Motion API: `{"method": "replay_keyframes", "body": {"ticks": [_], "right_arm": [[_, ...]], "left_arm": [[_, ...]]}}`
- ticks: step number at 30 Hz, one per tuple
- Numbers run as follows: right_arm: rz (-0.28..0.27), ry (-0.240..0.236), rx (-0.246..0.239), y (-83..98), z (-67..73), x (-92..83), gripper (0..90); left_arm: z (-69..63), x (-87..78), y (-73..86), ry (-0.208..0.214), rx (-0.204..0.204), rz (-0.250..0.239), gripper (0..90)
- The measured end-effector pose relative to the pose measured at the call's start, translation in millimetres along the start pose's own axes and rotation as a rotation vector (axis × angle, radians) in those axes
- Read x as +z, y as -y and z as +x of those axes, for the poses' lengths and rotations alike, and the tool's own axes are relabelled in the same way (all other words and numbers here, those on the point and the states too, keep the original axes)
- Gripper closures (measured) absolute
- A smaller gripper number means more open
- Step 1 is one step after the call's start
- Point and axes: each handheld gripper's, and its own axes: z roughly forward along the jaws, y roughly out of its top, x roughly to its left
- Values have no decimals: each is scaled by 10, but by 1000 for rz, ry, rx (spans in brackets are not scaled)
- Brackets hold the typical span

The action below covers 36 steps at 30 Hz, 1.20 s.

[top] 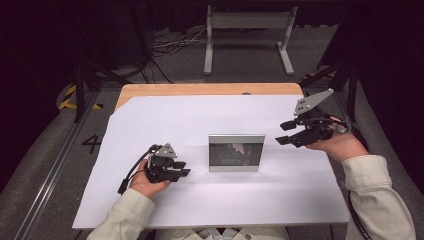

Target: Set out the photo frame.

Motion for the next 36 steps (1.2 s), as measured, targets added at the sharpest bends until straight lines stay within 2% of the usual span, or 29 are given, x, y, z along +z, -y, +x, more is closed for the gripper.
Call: {"method": "replay_keyframes", "body": {"ticks": [11, 20, 36], "right_arm": [[-18, 4, 35, 188, -11, 8, 435], [-28, -4, 56, 324, 16, 107, 432], [-76, -2, 122, 614, 66, 268, 423]], "left_arm": [[42, -26, 16, -28, -3, -4, 648], [69, -52, 27, -40, -12, -16, 646], [84, -72, 31, -52, -23, -33, 643]]}}
